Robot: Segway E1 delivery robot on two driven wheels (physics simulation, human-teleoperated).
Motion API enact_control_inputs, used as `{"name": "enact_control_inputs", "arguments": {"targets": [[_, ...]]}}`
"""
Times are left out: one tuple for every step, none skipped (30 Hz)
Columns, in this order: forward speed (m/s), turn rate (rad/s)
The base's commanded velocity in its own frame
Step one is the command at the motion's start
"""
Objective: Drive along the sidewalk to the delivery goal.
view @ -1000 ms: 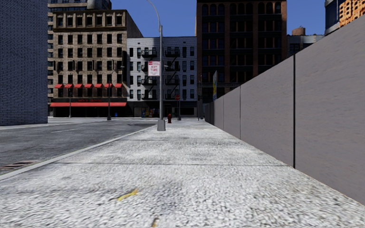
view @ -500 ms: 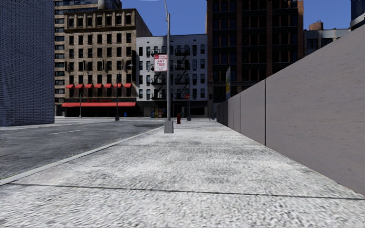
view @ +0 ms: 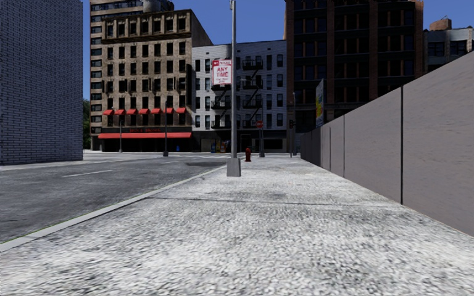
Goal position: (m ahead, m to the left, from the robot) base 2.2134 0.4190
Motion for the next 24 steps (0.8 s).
{"name": "enact_control_inputs", "arguments": {"targets": [[2.0,0.83],[2.0,0.83],[2.0,0.81],[2.0,0.81],[2.0,0.34],[2.0,0.2],[2.0,0.16],[2.0,0.15],[2.0,0.15],[2.0,0.1],[2.0,0.08],[2.0,0.05],[2.0,0.0],[2.0,0.0],[2.0,0.0],[2.0,0.0],[2.0,0.0],[2.0,0.0],[2.0,0.0],[2.0,0.0],[2.0,0.0],[2.0,0.0],[2.0,0.0],[1.97,0.0]]}}
